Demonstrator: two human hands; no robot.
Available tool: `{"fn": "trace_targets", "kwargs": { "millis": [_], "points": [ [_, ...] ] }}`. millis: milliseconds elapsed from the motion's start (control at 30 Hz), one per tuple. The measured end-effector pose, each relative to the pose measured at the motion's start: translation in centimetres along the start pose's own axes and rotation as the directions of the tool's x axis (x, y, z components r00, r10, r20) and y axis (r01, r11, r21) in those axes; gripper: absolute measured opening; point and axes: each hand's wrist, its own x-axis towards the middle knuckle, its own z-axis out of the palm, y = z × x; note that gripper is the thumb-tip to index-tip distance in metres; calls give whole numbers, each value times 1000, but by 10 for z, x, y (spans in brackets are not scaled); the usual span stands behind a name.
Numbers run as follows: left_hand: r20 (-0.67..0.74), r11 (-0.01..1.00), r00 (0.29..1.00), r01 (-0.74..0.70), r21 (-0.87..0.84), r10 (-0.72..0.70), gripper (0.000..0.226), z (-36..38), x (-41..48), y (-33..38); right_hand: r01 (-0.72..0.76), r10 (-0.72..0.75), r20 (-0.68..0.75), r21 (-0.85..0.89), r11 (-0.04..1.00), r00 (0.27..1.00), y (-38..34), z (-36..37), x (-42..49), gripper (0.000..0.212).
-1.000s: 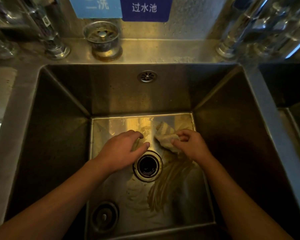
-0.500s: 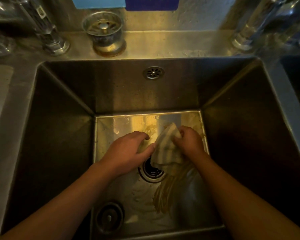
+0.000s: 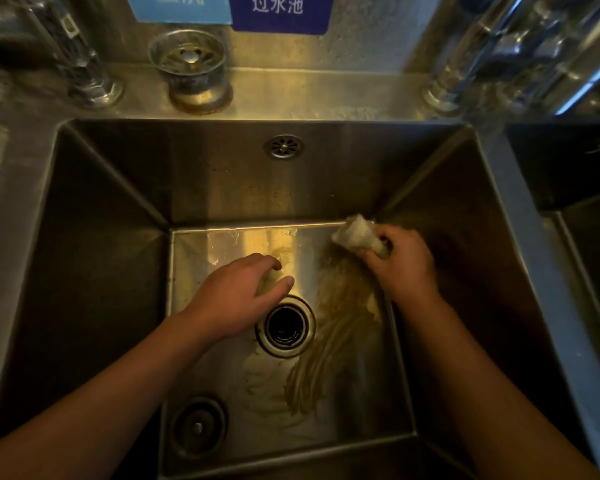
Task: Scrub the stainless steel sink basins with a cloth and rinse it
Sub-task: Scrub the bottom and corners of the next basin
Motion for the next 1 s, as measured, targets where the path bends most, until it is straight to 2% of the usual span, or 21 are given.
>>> {"fn": "trace_targets", "kwargs": {
  "millis": [67,100,233,400,467,533,633,800,900,1000],
  "points": [
    [11,999,1000,-17,32,17,69,2,-2,0,-127,136,262,-51,991,956,11,17,-11,38],
    [17,999,1000,-23,44,23,69,3,-3,0,-162,171,332,-57,985,928,17,25,-19,36],
    [31,997,999,-42,72,40,70,8,-5,-1,-178,181,293,-38,983,939,32,49,-39,39],
    [21,995,998,-63,73,62,66,11,-6,-1,-96,95,163,3,995,982,33,55,-35,54],
    [27,995,998,-63,73,61,64,12,-6,-2,-39,34,196,18,999,980,30,58,-27,67],
    [32,994,997,-68,80,66,62,13,-6,-3,28,-16,296,-37,999,955,30,66,-20,79],
    [35,994,997,-68,83,66,62,14,-7,-4,77,-18,380,-140,987,925,38,82,-22,80],
    [37,994,998,-58,89,55,59,15,-7,-4,114,-90,227,-97,989,970,52,94,-43,47],
    [41,994,998,-61,93,57,54,15,-7,-4,84,-72,177,-63,994,982,49,87,-41,29],
    [31,996,998,-60,71,58,57,14,-6,-3,67,-67,0,-47,997,998,37,67,-29,23]
  ]
}}
